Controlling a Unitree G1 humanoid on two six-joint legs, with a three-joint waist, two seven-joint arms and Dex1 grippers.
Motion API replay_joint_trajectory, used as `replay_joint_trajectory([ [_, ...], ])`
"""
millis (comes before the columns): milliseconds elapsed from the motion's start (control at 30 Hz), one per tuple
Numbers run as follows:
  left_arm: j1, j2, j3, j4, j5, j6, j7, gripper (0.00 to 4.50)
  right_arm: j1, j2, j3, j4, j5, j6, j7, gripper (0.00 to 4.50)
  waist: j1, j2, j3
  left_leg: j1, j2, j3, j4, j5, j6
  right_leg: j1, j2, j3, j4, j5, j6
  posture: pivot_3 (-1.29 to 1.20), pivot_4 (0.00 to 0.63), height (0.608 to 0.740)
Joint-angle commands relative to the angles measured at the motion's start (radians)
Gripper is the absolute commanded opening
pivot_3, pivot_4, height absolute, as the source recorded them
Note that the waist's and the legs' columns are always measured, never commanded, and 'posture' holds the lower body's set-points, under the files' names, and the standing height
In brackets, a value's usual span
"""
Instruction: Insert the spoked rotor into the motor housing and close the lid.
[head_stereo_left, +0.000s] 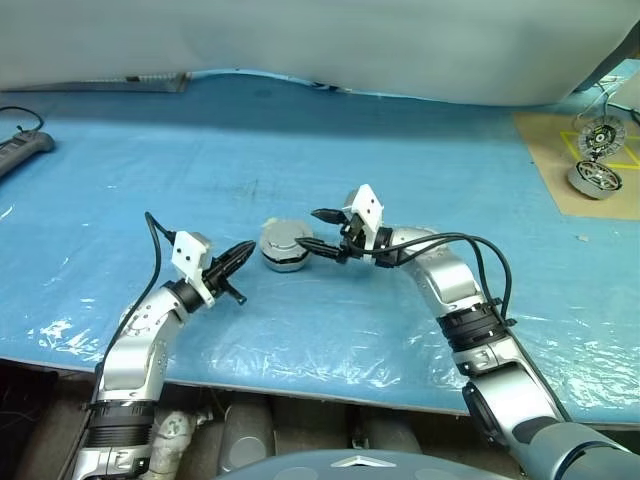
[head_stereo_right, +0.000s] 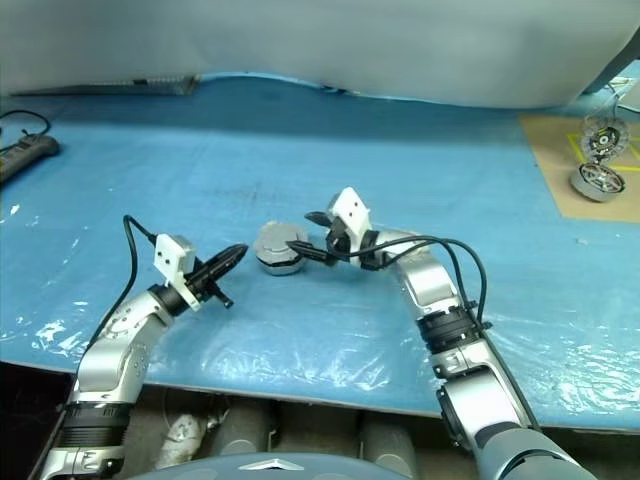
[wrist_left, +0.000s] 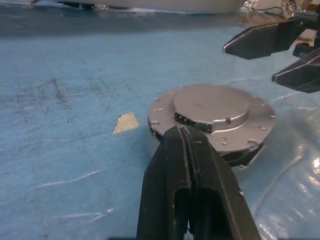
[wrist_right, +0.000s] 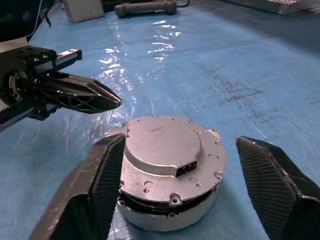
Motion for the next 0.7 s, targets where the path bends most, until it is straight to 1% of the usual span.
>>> replay_joint_trajectory([
  [33, -0.003, 0.026, 0.02, 0.038, -0.007, -0.058, -0.023, 0.0, -0.046, 0.024, 0.02, 0.025, -0.02, -0.008, 0.003, 3.61, 0.0, 0.0, 0.0, 0.0, 0.0, 0.0, 0.0, 0.0, 0.0, 0.0, 0.0, 0.0, 0.0, 0.001, 0.001, 0.0, 0.15, 0.74],
  [133, -0.01, 0.057, 0.04, -0.028, -0.042, -0.006, -0.009, 0.0, -0.07, 0.041, 0.034, 0.043, -0.032, 0.004, 0.009, 3.61, 0.0, 0.0, 0.0, 0.0, 0.0, 0.0, 0.0, 0.0, 0.0, 0.0, 0.0, 0.0, 0.0, 0.001, 0.002, 0.0, 0.15, 0.74],
  [300, -0.046, 0.149, 0.091, -0.259, -0.152, 0.212, 0.057, 0.0, -0.113, 0.072, 0.064, 0.081, -0.053, 0.015, 0.02, 3.61, 0.0, 0.0, 0.0, 0.0, 0.0, 0.0, 0.001, 0.0, 0.0, -0.001, 0.0, 0.0, 0.003, 0.001, 0.001, 0.0, 0.15, 0.74],
  [367, -0.054, 0.171, 0.1, -0.307, -0.178, 0.264, 0.077, 0.0, -0.127, 0.08, 0.074, 0.101, -0.066, 0.017, 0.021, 3.61, 0.0, 0.0, 0.0, 0.0, 0.0, 0.0, 0.002, 0.0, 0.0, -0.001, 0.0, 0.0, 0.004, -0.001, -0.002, 0.0, 0.15, 0.74],
  [567, -0.004, 0.174, 0.081, -0.381, -0.193, 0.3, 0.104, 0.0, -0.15, 0.091, 0.097, 0.177, -0.118, -0.015, 0.004, 3.61, -0.001, 0.0, 0.0, 0.0, 0.0, 0.001, 0.003, 0.0, 0.0, -0.002, 0.001, 0.002, 0.006, -0.001, -0.002, 0.0, 0.15, 0.74],
  [700, 0.03, 0.144, 0.05, -0.313, -0.158, 0.224, 0.081, 0.0, -0.162, 0.095, 0.093, 0.229, -0.153, -0.042, -0.026, 3.61, -0.001, 0.0, 0.0, 0.0, 0.0, 0.002, 0.004, 0.0, 0.0, -0.003, 0.001, 0.002, 0.008, -0.002, -0.003, 0.0, 0.15, 0.74],
])
